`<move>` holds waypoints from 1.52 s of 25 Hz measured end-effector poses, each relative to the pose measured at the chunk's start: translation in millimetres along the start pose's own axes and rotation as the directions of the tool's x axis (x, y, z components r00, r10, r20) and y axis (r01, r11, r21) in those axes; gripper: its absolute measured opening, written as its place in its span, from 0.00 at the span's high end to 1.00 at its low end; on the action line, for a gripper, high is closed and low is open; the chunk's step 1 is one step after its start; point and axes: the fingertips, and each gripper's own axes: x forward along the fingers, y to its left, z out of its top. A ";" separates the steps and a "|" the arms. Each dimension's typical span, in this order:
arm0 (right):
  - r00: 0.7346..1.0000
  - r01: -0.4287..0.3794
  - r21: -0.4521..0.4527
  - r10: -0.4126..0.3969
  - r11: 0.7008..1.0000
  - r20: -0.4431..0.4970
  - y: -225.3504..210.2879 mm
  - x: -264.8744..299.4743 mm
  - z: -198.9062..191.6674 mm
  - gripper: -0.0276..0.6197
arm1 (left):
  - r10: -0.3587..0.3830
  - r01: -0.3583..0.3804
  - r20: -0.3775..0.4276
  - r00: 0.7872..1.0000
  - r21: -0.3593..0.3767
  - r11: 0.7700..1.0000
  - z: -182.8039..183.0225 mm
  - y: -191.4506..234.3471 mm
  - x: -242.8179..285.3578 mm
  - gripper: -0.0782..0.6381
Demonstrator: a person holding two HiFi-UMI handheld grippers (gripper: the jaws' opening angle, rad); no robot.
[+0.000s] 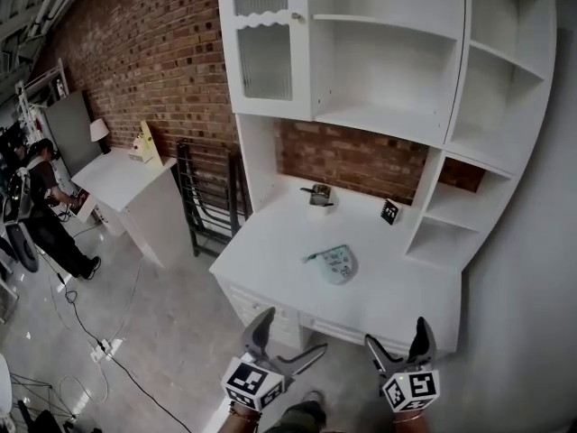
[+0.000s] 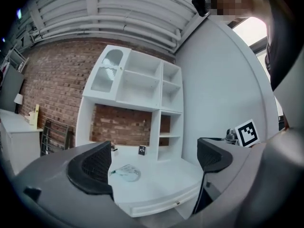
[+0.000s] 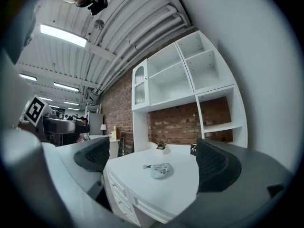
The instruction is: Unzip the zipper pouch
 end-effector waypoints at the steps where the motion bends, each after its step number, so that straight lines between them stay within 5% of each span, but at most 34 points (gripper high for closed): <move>1: 1.000 -0.005 0.001 0.005 1.000 -0.004 -0.4 10.5 -0.4 0.09 | -0.004 0.004 0.000 1.000 -0.005 1.000 -0.9 7.5 8.0 0.10; 10: 0.999 -0.001 -0.029 0.000 1.000 -0.046 -15.2 83.5 -8.3 0.09 | 0.016 -0.020 -0.051 0.999 -0.082 0.996 -37.1 74.6 49.2 0.10; 15: 0.998 0.014 -0.011 -0.015 1.000 -0.067 -22.1 103.9 -18.1 0.09 | 0.073 -0.080 -0.042 0.996 -0.214 0.974 -44.9 106.5 64.0 0.10; 19: 0.996 -0.003 0.007 0.004 1.000 -0.094 -23.0 108.1 -28.9 0.09 | 0.122 -0.130 -0.073 0.990 -0.120 0.984 -55.4 114.6 70.5 0.10; 27: 0.983 -0.023 0.054 0.033 0.998 -0.178 -37.0 125.0 -52.3 0.09 | 0.161 -0.173 -0.098 0.982 -0.124 0.977 -68.1 124.2 69.9 0.10; 38: 0.970 -0.102 -0.023 0.094 0.995 -0.222 -63.6 182.7 -64.3 0.09 | 0.193 -0.204 -0.133 0.972 -0.079 0.976 -70.6 137.3 118.5 0.10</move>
